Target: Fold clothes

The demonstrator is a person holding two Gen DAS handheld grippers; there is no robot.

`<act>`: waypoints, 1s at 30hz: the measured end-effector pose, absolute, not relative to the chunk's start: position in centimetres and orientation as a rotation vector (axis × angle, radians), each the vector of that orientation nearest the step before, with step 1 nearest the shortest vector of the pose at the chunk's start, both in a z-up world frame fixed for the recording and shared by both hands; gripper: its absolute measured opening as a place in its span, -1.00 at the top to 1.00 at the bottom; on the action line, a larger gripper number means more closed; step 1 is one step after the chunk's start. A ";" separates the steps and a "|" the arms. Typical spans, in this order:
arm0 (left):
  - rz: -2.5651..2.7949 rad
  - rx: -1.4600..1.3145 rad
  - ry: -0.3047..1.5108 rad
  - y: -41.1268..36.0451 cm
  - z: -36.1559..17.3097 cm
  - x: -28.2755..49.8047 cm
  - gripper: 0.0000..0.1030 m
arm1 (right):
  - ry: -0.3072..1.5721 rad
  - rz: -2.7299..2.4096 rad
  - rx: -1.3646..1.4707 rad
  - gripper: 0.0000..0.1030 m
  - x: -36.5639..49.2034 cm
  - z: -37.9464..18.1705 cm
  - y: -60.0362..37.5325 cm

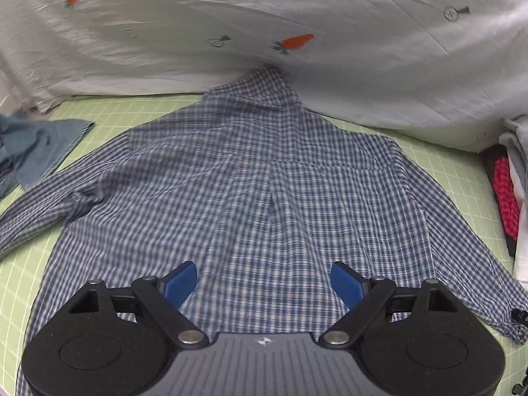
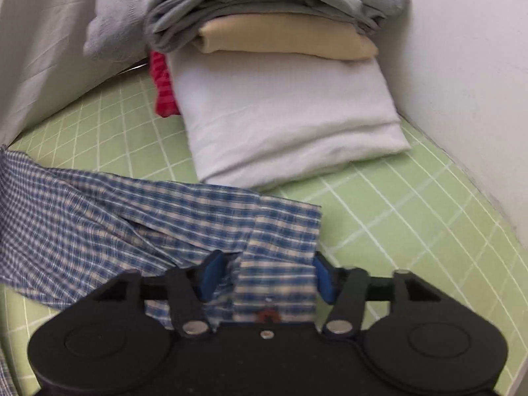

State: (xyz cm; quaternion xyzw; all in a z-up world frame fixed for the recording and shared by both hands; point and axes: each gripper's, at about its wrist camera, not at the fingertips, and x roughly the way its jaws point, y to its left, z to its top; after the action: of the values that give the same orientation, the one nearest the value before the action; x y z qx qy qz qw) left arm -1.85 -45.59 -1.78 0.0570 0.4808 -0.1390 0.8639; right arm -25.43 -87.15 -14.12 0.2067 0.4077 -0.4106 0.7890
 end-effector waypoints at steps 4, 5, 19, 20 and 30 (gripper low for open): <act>-0.299 0.117 1.041 -45.9 -2.8 -2.1 -0.72 | 0.877 -1.008 0.498 0.10 -28.4 -13.9 -88.5; -0.297 0.110 1.048 -45.7 -3.0 -2.1 -0.72 | 0.875 -1.012 0.503 0.08 -28.7 -13.9 -88.8; -0.268 -0.001 0.965 -41.0 -2.0 -4.9 -0.73 | 0.793 -0.986 0.398 -0.95 -28.4 -10.8 -84.0; -0.268 -0.008 0.961 -40.7 -1.9 -5.4 -0.73 | 0.789 -0.958 0.391 -0.95 -28.3 -10.6 -82.9; -0.215 -0.058 0.973 -32.6 -1.7 -8.3 -0.74 | 0.826 -0.623 0.346 -0.98 -24.3 -9.2 -69.9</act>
State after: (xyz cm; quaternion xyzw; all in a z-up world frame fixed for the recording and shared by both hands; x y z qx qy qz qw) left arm -8.27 -32.59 -1.75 -0.0279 0.4667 -0.1030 0.8780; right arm -24.32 -69.87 -9.18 0.1644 0.3927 -0.2962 0.8550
